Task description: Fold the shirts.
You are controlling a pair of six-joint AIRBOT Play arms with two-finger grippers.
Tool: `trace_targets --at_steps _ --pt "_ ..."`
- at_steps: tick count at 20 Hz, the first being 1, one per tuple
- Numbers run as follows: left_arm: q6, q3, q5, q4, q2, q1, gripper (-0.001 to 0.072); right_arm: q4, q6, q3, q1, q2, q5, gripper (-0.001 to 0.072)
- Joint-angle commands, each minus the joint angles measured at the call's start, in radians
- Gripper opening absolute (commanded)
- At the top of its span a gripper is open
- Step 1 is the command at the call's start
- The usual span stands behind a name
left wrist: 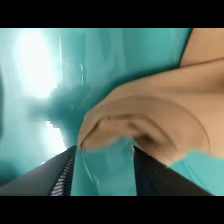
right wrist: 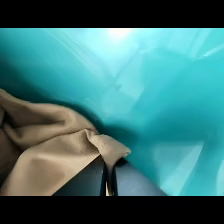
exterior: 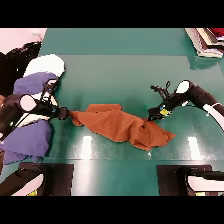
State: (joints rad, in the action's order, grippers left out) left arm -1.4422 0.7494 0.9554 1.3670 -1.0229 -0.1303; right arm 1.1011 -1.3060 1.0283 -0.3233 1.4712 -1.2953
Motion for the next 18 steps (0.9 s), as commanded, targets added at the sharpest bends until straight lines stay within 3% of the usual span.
trace_targets --at_steps 1,3,5,6,11,14,18 --pt "0.017 0.0 -0.069 -0.053 -0.092 0.0 0.0445 -0.001 0.0 0.001 -0.001 -0.055 -0.006 0.0047" --pt "0.107 0.0 -0.085 -0.124 -0.133 0.0 0.0359 -0.001 0.0 0.001 -0.001 -0.085 -0.006 0.0047" --pt "0.139 0.001 -0.126 -0.16 -0.138 0.0 0.0104 -0.001 0.0 0.001 -0.001 -0.104 -0.006 0.0041" --pt "0.137 0.006 -0.145 -0.158 -0.135 0.0 0.0029 0.0 0.0 0.001 -0.001 -0.113 -0.006 0.0016" --pt "0.119 0.204 -0.072 -0.03 -0.063 0.0 0.0029 0.052 -0.018 0.038 0.037 -0.24 0.02 0.0016" --pt "0.088 0.436 -0.075 0.053 0.053 0.0 0.0029 0.08 -0.029 0.181 0.111 -0.37 0.013 0.0016" --pt "0.088 0.768 -0.081 0.053 0.174 0.0 0.0029 0.08 -0.029 0.425 0.216 -0.517 0.059 0.0015"
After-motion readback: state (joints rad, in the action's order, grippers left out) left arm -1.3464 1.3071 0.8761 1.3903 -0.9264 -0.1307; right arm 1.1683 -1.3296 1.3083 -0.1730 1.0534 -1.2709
